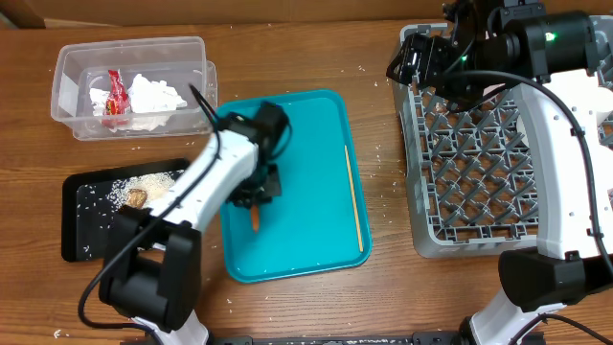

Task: Sort waste into correct bins and load items into the dishwasher
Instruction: 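Lift the carrot off the teal tray with the left gripper, then carry the carrot left and drop it onto the black rice tray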

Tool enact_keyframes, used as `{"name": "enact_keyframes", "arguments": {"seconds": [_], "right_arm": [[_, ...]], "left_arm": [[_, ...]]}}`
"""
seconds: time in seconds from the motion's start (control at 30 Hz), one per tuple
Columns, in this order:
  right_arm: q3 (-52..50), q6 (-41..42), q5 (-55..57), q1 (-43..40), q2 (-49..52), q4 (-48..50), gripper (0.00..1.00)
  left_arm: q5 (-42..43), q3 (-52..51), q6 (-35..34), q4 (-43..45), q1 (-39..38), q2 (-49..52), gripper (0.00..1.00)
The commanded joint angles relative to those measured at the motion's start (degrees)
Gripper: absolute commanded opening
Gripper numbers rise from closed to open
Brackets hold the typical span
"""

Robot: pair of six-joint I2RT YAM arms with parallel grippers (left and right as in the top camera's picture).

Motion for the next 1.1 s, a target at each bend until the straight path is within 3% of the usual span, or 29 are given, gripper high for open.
{"name": "enact_keyframes", "arguments": {"seconds": [0.0, 0.2, 0.47, 0.8, 1.07], "right_arm": [[-0.13, 0.07, -0.31, 0.22, 0.11, 0.15, 1.0], [-0.13, 0.07, -0.28, 0.22, 0.09, 0.15, 1.0], [-0.13, 0.07, -0.31, 0.22, 0.11, 0.15, 1.0], [-0.15, 0.07, -0.31, 0.22, 0.11, 0.15, 1.0], [-0.15, 0.07, -0.31, 0.22, 0.11, 0.15, 1.0]], "left_arm": [[-6.05, 4.39, -0.31, -1.62, 6.21, 0.28, 0.24], [-5.84, 5.03, -0.31, -1.36, 21.24, 0.28, 0.22], [0.2, 4.96, 1.75, 3.76, 33.03, 0.33, 0.24], [0.02, 0.72, 2.25, 8.37, 34.1, 0.35, 0.28], [-1.95, -3.26, 2.99, 10.58, 34.16, 0.33, 0.41]]}}
